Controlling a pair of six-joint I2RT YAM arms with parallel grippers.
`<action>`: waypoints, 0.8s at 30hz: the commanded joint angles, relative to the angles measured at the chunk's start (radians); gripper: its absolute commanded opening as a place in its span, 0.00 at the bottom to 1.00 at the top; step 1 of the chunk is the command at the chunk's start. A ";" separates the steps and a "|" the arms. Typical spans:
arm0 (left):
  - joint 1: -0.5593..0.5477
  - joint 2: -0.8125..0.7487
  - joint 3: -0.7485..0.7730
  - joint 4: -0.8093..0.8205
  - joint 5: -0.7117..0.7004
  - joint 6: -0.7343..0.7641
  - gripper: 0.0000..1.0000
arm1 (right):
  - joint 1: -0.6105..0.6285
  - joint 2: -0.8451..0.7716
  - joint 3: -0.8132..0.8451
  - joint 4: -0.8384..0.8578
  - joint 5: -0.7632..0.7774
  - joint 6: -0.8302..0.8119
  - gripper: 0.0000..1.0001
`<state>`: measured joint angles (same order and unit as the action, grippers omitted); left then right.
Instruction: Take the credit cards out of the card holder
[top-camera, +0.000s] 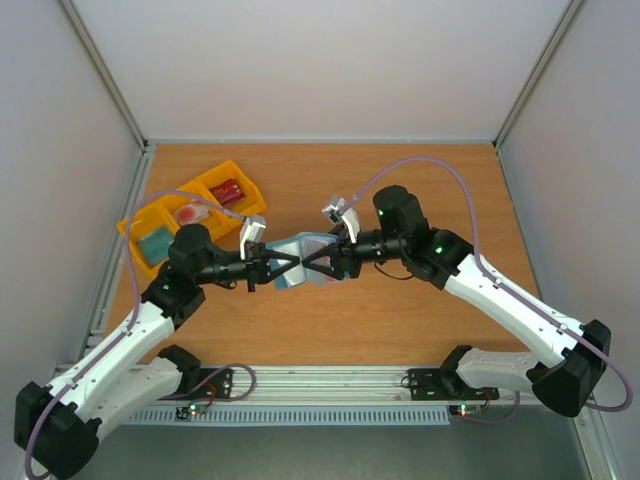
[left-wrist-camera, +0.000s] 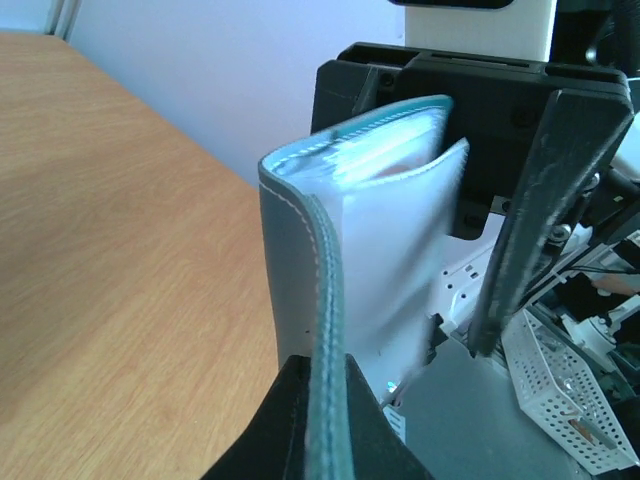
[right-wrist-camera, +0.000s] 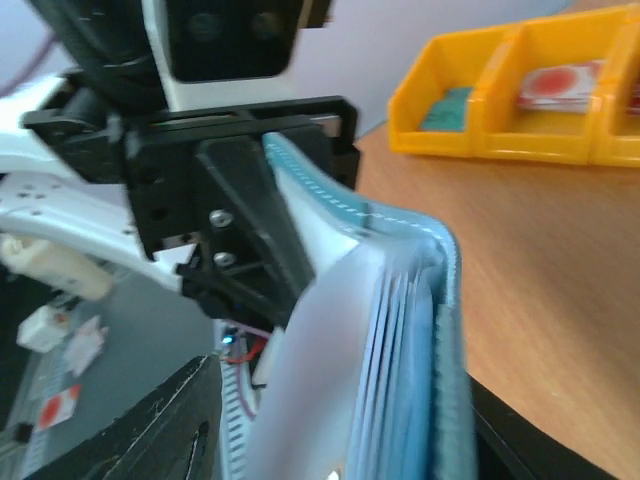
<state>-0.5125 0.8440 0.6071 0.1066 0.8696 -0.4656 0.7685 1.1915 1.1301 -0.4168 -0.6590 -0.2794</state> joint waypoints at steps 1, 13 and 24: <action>-0.009 -0.012 0.000 0.176 0.008 -0.027 0.00 | 0.017 -0.056 -0.038 0.063 -0.342 -0.069 0.56; -0.008 -0.037 -0.004 0.190 0.074 0.016 0.00 | -0.056 -0.156 -0.079 -0.065 -0.270 -0.115 0.51; -0.023 -0.052 0.017 0.094 -0.066 0.024 0.00 | -0.059 -0.098 -0.080 0.021 0.013 0.003 0.54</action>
<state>-0.5236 0.8154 0.6041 0.1947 0.8646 -0.4568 0.7116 1.0817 1.0660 -0.4671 -0.7429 -0.3420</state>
